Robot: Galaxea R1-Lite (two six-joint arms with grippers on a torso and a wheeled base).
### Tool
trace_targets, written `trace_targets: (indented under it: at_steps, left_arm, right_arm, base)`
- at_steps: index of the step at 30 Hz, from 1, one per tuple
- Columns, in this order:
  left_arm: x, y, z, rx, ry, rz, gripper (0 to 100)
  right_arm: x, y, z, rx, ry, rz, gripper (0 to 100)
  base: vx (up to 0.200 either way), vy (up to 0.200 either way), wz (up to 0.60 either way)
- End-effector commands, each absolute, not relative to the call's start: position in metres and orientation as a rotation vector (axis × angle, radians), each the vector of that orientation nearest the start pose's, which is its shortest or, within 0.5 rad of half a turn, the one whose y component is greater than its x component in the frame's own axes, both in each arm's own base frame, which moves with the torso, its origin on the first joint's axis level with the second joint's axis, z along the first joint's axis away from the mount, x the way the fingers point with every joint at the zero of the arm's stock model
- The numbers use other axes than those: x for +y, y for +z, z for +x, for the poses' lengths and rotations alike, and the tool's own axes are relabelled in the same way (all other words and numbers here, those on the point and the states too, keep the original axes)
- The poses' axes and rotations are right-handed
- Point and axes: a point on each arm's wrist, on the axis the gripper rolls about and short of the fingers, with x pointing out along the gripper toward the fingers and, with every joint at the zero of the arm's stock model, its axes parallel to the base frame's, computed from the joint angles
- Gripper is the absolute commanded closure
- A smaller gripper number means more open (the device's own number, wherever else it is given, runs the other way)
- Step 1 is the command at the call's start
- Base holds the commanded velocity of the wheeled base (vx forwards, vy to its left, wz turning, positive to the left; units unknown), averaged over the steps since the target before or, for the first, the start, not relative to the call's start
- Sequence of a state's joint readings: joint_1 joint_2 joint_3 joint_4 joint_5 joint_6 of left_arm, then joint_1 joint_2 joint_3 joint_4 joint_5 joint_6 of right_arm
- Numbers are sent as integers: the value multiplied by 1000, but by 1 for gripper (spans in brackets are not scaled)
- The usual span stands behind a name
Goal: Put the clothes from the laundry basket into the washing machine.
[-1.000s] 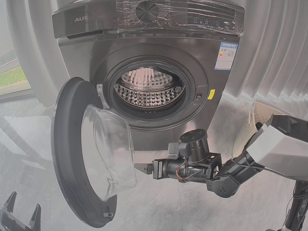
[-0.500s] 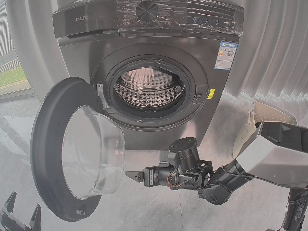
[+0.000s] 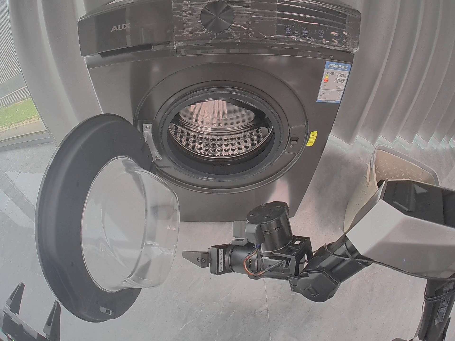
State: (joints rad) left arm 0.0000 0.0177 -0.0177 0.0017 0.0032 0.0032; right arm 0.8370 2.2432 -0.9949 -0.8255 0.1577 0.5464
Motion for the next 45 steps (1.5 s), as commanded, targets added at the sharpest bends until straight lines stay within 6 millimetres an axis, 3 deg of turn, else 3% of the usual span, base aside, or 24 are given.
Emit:
trace_targets:
  at_steps: [1,15,20,23,24,26,27,28,30,34,35,37,41,42,44,45]
  left_arm:
    - [0,75,-23,2,3,3,0]
    - [0,75,-23,2,5,3,0]
    - [0,75,-23,2,3,3,0]
    - [0,75,-23,2,3,3,0]
    - [0,75,-23,2,3,3,0]
    - [0,75,-23,2,3,3,0]
    - [0,75,-23,2,3,3,0]
    - [0,75,-23,2,3,3,0]
    - [0,75,-23,2,3,3,0]
    - [0,75,-23,2,3,3,0]
    - [0,75,-23,2,3,3,0]
    - [0,75,-23,2,5,3,0]
    - [0,75,-23,2,3,3,0]
    - [0,75,-23,2,2,3,0]
    - [0,75,-23,2,5,3,0]
    - [0,75,-23,2,3,3,0]
  right_arm:
    - [306,52,271,662,838,349,0]
    - [318,49,269,651,844,350,0]
    - [313,54,271,620,825,362,0]
    - [292,95,265,527,822,388,0]
    - [292,95,265,527,822,388,0]
    - [264,136,250,420,831,356,0]
    - [259,142,247,398,829,343,0]
    - [237,159,240,310,790,271,0]
    - [214,175,229,221,731,201,0]
    - [168,208,198,102,660,215,0]
    - [168,208,198,102,660,215,0]
    - [131,215,185,58,577,210,0]
    - [95,215,167,1,482,148,0]
    - [77,212,156,-24,427,115,0]
    - [73,211,153,-30,415,108,0]
    - [49,206,132,-70,337,75,0]
  base:
    - [0,0,0]
    - [0,0,0]
    - [0,0,0]
    - [0,0,0]
    - [0,0,0]
    - [0,0,0]
    - [0,0,0]
    - [0,0,0]
    - [0,0,0]
    - [0,0,0]
    - [0,0,0]
    - [0,0,0]
    - [0,0,0]
    - [0,0,0]
    - [0,0,0]
    - [0,0,0]
